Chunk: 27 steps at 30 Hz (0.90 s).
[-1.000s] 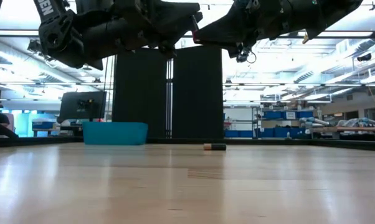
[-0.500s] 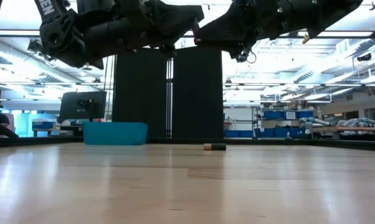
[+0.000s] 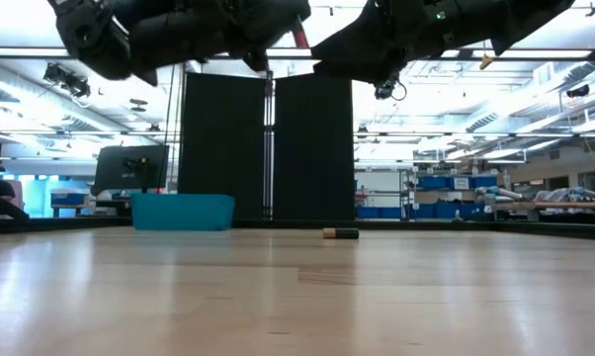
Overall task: Sort batteries
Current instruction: Put the red battery into the blue bin
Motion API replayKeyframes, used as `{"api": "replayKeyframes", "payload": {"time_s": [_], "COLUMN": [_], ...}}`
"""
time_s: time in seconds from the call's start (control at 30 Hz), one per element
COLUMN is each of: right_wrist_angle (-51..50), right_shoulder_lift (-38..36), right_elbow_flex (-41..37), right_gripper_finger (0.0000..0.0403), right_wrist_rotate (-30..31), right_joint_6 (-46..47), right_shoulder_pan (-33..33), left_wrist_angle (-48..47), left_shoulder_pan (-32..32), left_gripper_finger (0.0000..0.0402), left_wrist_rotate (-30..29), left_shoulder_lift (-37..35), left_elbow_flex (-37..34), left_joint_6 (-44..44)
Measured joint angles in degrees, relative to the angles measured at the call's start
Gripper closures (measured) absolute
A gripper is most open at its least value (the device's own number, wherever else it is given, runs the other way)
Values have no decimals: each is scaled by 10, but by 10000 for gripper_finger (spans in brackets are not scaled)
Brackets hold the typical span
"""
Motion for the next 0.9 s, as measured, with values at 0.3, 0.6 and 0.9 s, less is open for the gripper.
{"api": "replayKeyframes", "payload": {"time_s": [0.3, 0.6, 0.9], "right_wrist_angle": [-58, -106, -101], "right_shoulder_lift": [-13, -12, -12], "right_elbow_flex": [0, 0, 0], "right_gripper_finger": [159, 169, 193], "right_wrist_rotate": [11, 11, 10], "right_joint_6": [3, 42, 42], "right_shoulder_pan": [0, 0, -1], "left_wrist_angle": [-231, -764, -1015], "left_shoulder_pan": [44, 200, 383], "left_gripper_finger": [346, 346, 346], "left_wrist_rotate": [-35, -94, -109], "left_shoulder_lift": [-141, -226, -111], "left_elbow_flex": [4, 136, 302], "left_joint_6": [9, -33, 10]}}
